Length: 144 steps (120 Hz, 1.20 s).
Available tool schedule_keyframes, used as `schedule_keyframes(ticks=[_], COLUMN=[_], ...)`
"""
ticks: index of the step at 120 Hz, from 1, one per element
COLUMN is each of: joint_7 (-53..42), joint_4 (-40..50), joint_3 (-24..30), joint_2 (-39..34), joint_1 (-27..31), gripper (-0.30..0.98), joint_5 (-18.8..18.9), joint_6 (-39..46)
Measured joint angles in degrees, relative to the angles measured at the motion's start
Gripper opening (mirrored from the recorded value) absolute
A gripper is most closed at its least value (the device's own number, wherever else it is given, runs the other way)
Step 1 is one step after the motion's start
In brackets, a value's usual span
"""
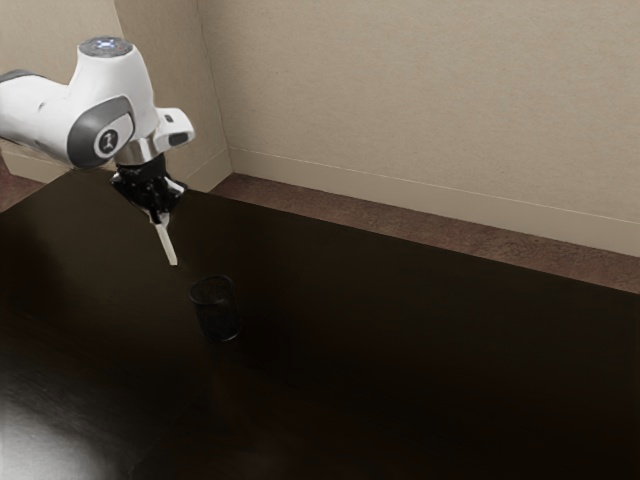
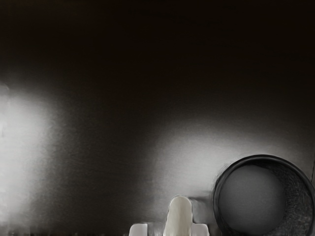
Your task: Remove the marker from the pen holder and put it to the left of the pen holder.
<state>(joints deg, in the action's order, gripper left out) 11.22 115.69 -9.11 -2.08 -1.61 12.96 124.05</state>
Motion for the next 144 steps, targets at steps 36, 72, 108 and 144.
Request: schedule_keyframes(ticks=[36, 72, 108, 144], joint_7=[-3.2, -10.9, -16.1, -12.7], joint_4=[-25.9, -47.3, -26.5, -24.9], joint_3=[-0.3, 4.6, 4.3, 3.0], joint_2=[24.1, 44.6, 9.5, -5.0], joint_1=[8.6, 14.0, 6.7, -4.9], gripper=[-0.08, 0.08, 0.53, 0.65], joint_5=[0.4, -3.7, -5.4, -4.9], joint_6=[-22.8, -38.9, -29.6, -31.5])
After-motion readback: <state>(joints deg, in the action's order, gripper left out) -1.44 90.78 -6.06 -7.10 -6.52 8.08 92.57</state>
